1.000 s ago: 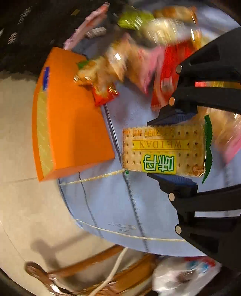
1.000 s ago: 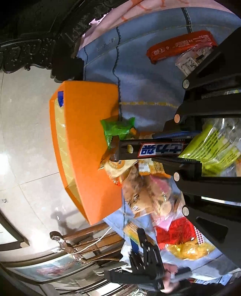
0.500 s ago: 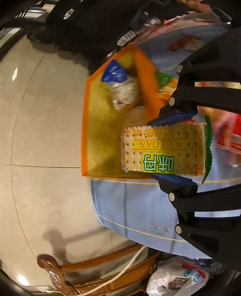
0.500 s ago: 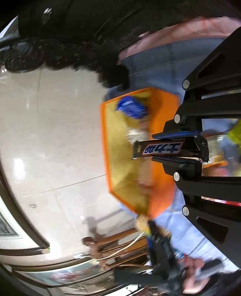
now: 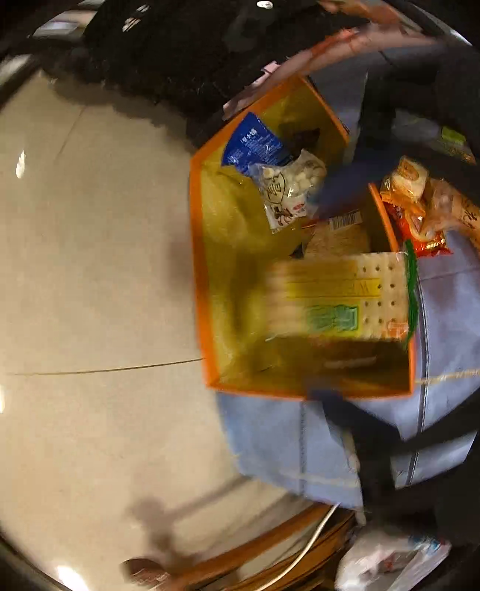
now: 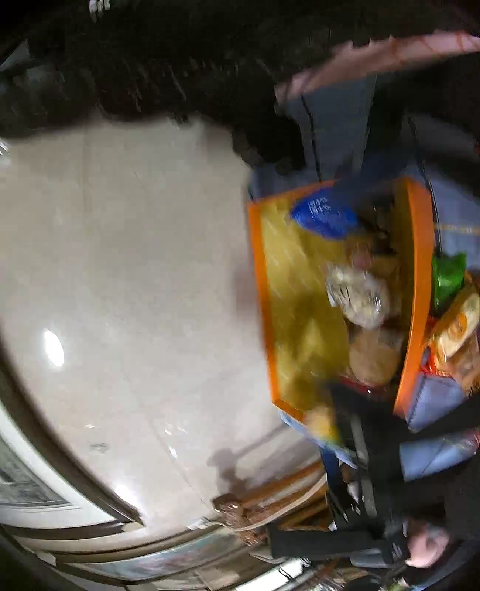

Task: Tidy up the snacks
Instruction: 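Carry the cracker and chocolate bar over the orange box and release both, then grasp the yellow barcode bag with the left tool while the right tool grasps the red wafer bar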

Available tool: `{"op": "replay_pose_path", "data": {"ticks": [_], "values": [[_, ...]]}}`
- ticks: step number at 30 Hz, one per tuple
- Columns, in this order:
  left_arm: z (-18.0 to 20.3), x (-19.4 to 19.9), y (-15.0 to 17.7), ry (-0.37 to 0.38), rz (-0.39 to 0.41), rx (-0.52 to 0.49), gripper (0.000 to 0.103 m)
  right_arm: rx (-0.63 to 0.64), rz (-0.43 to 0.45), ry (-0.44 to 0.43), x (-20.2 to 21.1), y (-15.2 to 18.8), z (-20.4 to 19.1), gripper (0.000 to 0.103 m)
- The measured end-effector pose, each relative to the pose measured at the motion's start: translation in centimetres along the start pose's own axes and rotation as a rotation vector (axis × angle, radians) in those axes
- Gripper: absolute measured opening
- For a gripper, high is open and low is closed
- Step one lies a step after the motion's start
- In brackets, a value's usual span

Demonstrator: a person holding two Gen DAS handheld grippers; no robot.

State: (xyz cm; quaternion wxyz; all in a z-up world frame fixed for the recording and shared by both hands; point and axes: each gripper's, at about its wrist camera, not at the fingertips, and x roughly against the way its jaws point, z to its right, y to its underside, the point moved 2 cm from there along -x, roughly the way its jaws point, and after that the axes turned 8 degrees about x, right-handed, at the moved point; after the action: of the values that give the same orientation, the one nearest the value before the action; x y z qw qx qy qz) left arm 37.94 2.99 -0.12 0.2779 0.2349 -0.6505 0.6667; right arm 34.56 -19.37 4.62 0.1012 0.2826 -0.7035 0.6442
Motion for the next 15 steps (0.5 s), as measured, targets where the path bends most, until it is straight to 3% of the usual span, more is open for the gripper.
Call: {"op": "replay_pose_path", "data": {"ticks": [2, 8, 11, 15], "values": [[0.8, 0.8, 0.3, 0.01, -0.006, -0.038, 0.099, -0.018, 0.002, 0.003, 1.6, 0.7, 0.3, 0.1], [-0.6, 2.1, 3.2, 0.034, -0.074, 0.039, 0.099, 0.034, -0.071, 0.141, 6.6, 5.5, 0.4, 0.1], [-1.3, 4.2, 8.1, 0.08, -0.117, -0.026, 0.099, 0.095, -0.209, 0.246, 6.8, 9.7, 2.1, 0.1], [-2.1, 6.3, 15.6, 0.131, -0.166, -0.134, 0.099, -0.037, -0.306, 0.275, 5.0, 15.1, 6.0, 0.1]]}}
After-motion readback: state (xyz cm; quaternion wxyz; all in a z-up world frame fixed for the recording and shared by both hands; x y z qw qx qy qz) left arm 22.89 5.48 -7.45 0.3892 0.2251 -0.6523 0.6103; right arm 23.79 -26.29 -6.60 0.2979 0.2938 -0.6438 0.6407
